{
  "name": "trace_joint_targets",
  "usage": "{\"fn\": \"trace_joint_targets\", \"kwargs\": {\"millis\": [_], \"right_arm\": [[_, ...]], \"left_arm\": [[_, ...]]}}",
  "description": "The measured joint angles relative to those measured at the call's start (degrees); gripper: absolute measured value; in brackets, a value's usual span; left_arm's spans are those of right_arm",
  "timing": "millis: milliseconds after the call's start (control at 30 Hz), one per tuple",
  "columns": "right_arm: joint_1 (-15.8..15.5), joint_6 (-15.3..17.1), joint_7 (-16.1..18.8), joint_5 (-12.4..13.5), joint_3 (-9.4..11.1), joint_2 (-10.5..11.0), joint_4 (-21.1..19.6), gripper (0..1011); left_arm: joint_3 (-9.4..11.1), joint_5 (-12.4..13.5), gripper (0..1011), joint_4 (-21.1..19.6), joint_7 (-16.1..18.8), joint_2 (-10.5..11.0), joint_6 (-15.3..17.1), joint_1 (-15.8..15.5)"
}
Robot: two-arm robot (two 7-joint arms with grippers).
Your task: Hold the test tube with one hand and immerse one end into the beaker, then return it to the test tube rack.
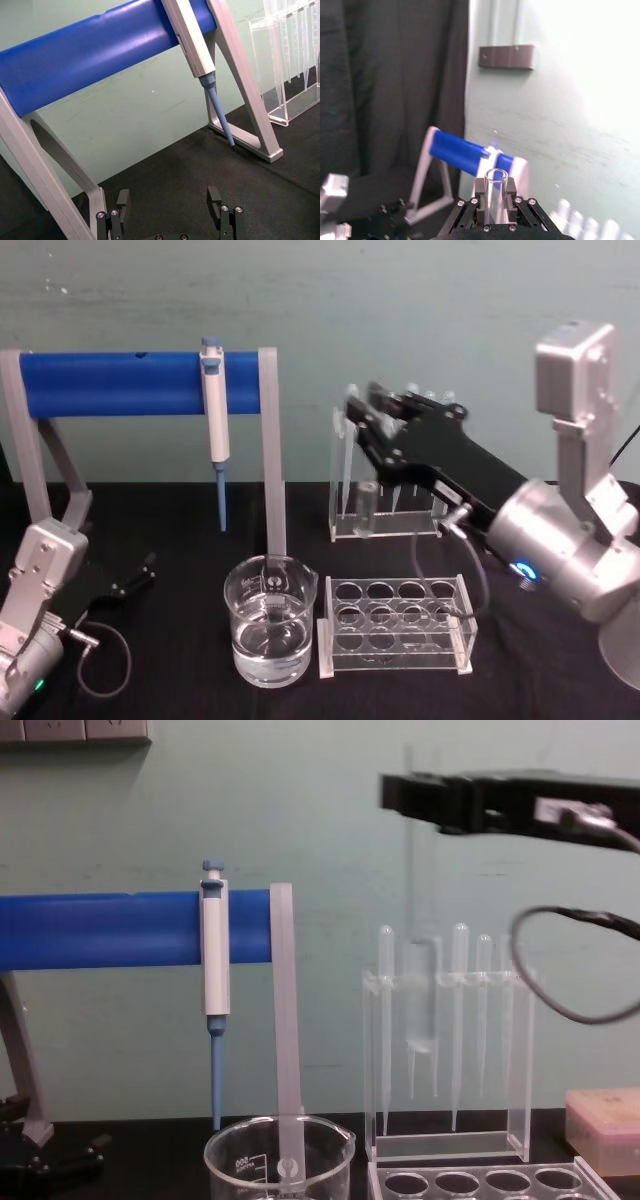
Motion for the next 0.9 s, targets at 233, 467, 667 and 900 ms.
{"fn": "trace_joint_targets", "kwargs": {"millis": [233,467,667,900], "right_arm": [[-3.60,-1.24,-0.68,0.51,2.20,1.80,0.57,230],[-5.43,-3.16,-0.83,0.68,2.06,1.07,3.03,231],[-6.58,-3.93,-1.28,0.31,1.57,0.24,4.65,231],[-7.25,-4.10,-1.65,-0.13,1.67,-0.38,5.68,231]], "left_arm": [[0.00,0.00,1000,0.00,0.00,0.00,0.00,0.00],[0.00,0.00,1000,0.00,0.00,0.00,0.00,0.00],[0.00,0.00,1000,0.00,0.00,0.00,0.00,0.00],[0.00,0.00,1000,0.00,0.00,0.00,0.00,0.00]]}}
